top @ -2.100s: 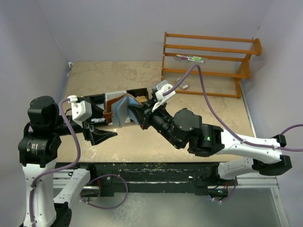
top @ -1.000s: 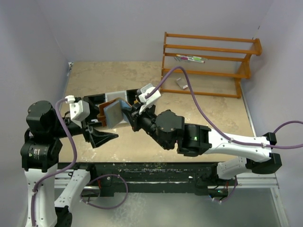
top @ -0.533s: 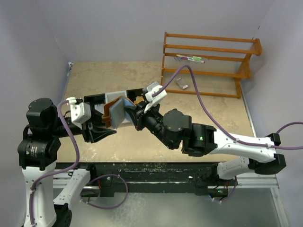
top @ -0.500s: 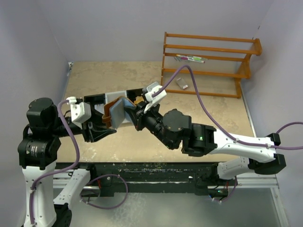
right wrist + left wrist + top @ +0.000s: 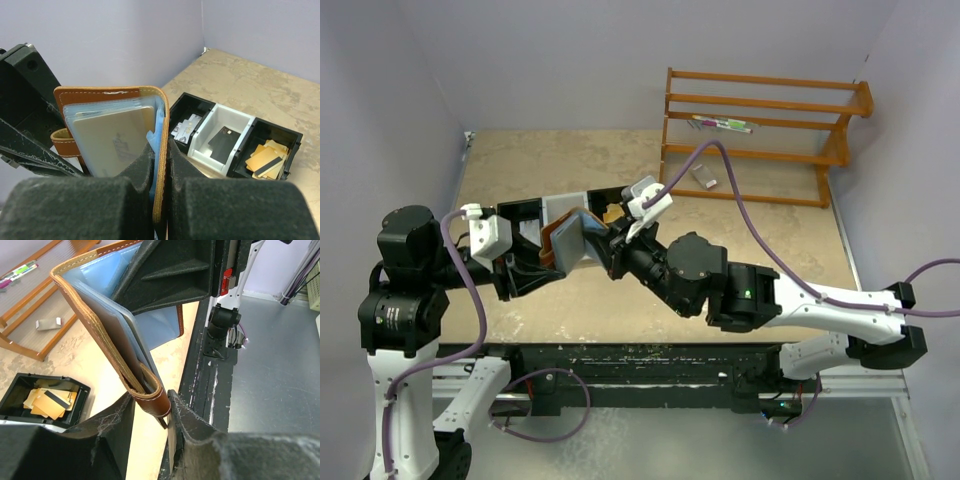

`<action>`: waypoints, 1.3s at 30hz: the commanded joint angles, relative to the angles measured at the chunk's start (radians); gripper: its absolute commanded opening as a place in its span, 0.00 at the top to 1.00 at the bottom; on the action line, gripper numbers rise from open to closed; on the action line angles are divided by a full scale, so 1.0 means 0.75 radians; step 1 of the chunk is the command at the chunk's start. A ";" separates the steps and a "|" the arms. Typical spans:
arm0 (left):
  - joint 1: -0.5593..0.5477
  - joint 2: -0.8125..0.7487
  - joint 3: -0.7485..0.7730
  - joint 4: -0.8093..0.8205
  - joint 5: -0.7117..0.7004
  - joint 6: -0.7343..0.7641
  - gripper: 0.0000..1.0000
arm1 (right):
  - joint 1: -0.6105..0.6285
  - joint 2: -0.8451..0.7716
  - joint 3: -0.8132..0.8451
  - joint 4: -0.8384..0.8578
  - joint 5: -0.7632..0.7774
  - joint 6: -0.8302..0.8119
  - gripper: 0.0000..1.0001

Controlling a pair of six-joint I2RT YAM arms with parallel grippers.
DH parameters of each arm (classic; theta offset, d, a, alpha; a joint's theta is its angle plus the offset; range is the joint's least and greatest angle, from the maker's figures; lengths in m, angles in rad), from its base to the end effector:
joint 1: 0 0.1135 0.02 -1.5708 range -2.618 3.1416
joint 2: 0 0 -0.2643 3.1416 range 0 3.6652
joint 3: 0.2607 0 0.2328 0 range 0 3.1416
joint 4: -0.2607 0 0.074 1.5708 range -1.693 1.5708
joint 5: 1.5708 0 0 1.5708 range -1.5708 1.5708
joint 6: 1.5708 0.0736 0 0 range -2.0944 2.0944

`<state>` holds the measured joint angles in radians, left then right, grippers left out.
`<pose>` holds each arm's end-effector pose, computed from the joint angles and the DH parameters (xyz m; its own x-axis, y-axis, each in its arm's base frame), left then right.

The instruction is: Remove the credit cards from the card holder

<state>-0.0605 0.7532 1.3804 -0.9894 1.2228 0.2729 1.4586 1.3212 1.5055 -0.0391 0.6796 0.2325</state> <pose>0.0625 -0.0731 0.4398 -0.0985 0.0981 -0.9903 0.9602 0.2708 -0.0687 0.0790 0.2877 0.4888 -0.1463 0.3024 -0.9419 -0.6881 0.6530 0.3165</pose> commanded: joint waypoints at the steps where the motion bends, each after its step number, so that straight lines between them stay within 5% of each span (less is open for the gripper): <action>1: -0.003 -0.001 0.027 0.006 0.053 0.028 0.66 | 0.010 -0.061 -0.015 0.102 -0.035 0.009 1.00; 7: -0.003 0.023 0.069 -0.091 0.065 0.114 0.86 | 0.011 -0.102 -0.064 0.153 -0.080 0.007 1.00; 20: -0.003 0.039 0.071 0.018 0.192 -0.085 0.74 | 0.010 -0.175 -0.200 0.355 -0.441 0.035 1.00; 39: -0.003 0.004 0.103 -0.003 0.176 -0.103 0.72 | 0.000 -0.197 -0.246 0.413 -0.778 -0.075 1.00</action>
<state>-0.0616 0.7483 1.4197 -1.0340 1.3529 0.1997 1.4380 1.1976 1.3361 0.1997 0.2871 0.2008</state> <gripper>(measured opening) 0.276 0.053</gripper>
